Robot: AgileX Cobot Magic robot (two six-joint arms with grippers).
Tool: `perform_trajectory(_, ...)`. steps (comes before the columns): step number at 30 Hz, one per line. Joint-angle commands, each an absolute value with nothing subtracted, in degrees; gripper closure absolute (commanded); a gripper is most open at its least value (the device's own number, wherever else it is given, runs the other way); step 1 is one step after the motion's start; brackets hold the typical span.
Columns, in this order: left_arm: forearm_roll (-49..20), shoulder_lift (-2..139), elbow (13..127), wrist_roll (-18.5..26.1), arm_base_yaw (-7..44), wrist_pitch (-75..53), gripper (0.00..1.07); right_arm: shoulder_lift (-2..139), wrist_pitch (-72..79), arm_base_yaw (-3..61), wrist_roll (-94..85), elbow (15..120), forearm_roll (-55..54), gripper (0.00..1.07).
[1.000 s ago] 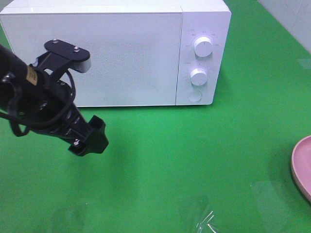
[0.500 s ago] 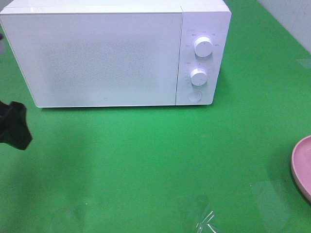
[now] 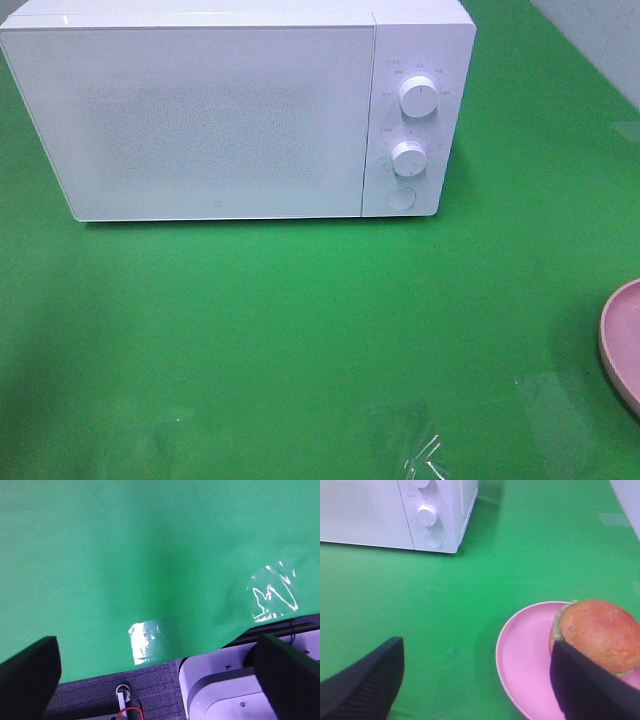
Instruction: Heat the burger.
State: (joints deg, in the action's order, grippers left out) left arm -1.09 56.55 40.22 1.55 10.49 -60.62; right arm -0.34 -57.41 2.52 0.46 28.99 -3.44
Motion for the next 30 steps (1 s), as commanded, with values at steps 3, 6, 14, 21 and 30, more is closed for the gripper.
perform_trajectory(3,-0.4,49.5,35.4,1.7,10.3,-60.6,0.09,-1.7,-57.4,2.1,0.0,28.9,-3.3,0.31)
perform_trajectory(6,0.0,42.6,31.4,1.7,10.3,-60.6,0.09,-1.7,-57.4,2.1,0.0,28.9,-3.3,0.31)
perform_trajectory(14,0.0,29.7,28.9,1.9,10.3,-59.9,0.09,-1.7,-57.4,2.1,0.0,28.9,-3.3,0.31)
perform_trajectory(21,0.0,18.4,28.9,1.8,10.3,-59.8,0.09,-1.7,-57.4,2.1,0.0,28.9,-3.3,0.31)
perform_trajectory(30,-0.4,4.5,28.9,1.7,3.9,-59.8,0.09,-1.7,-57.4,2.1,0.0,28.9,-3.3,0.31)
